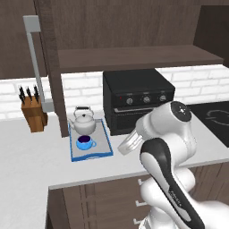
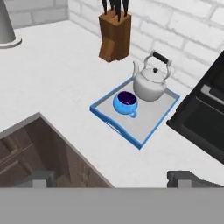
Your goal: Pick the kettle from the counter and place it on the tray. Then pick the mug from the cabinet and place it on the tray. Then close the cabinet doors.
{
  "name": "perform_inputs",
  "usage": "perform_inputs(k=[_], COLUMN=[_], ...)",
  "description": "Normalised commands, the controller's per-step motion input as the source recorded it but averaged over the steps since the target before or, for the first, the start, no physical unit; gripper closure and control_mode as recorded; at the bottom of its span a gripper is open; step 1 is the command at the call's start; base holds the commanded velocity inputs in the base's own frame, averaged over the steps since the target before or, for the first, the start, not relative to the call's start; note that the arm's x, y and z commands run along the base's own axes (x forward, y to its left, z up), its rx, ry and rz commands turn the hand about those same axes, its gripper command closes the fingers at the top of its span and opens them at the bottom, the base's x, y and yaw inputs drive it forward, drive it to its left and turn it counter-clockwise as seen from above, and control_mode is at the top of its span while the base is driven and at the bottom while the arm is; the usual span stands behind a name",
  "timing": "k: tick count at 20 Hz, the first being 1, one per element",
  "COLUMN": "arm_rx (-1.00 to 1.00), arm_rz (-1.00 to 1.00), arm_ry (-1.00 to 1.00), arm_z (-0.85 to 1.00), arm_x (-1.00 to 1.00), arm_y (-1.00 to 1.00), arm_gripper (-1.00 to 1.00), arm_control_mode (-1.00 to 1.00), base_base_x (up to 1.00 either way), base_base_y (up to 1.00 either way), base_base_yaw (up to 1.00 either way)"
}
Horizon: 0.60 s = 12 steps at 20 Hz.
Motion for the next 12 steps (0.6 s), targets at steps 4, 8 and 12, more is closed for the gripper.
perform_inputs(k=[4,8,12], arm_rx=[-0.04,-0.01,-0.01], arm_rz=[0.07,0.14,0.17], arm_ry=[-0.04,-0.18,-0.24], arm_z=[0.28,0.39,0.3], arm_x=[-0.37,-0.46,-0.36], arm_y=[-0.17,-0.17,-0.05], arm_gripper=[-1.0,-1.0,-1.0], arm_control_mode=[-1.0,-1.0,-1.0], base_base_x=[0.0,0.0,0.0], base_base_y=[0.0,0.0,0.0], base_base_yaw=[0.0,0.0,0.0])
